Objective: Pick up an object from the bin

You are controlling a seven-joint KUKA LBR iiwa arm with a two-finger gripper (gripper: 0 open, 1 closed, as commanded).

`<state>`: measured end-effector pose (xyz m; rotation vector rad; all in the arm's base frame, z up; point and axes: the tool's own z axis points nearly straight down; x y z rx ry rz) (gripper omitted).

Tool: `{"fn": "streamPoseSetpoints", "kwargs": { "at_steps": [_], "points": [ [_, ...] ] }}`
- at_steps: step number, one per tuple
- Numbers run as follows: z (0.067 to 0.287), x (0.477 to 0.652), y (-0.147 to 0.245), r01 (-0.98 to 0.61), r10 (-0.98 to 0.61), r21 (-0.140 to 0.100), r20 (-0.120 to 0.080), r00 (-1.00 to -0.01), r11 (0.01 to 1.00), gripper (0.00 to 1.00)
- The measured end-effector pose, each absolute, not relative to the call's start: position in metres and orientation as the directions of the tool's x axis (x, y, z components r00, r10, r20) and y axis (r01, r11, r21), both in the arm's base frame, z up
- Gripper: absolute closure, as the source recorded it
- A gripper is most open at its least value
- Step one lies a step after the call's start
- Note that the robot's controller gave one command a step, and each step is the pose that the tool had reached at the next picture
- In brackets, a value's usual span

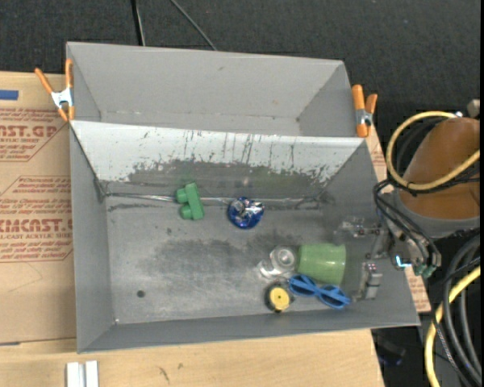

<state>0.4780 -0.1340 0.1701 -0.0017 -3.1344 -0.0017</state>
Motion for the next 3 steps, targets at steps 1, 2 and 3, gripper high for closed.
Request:
{"fn": "streamPoseSetpoints", "kwargs": {
  "at_steps": [1,2,3],
  "points": [
    [0.066,0.498,-0.121,0.1,0.1,0.002,0.004,-0.995,0.995,0.0],
    [0.1,0.495,-0.126,0.333,0.333,0.001,-0.001,-0.943,0.943,0.0],
    [0.1,0.492,-0.125,0.486,0.486,0.0,0.001,-0.874,0.874,0.0]
  ]
}}
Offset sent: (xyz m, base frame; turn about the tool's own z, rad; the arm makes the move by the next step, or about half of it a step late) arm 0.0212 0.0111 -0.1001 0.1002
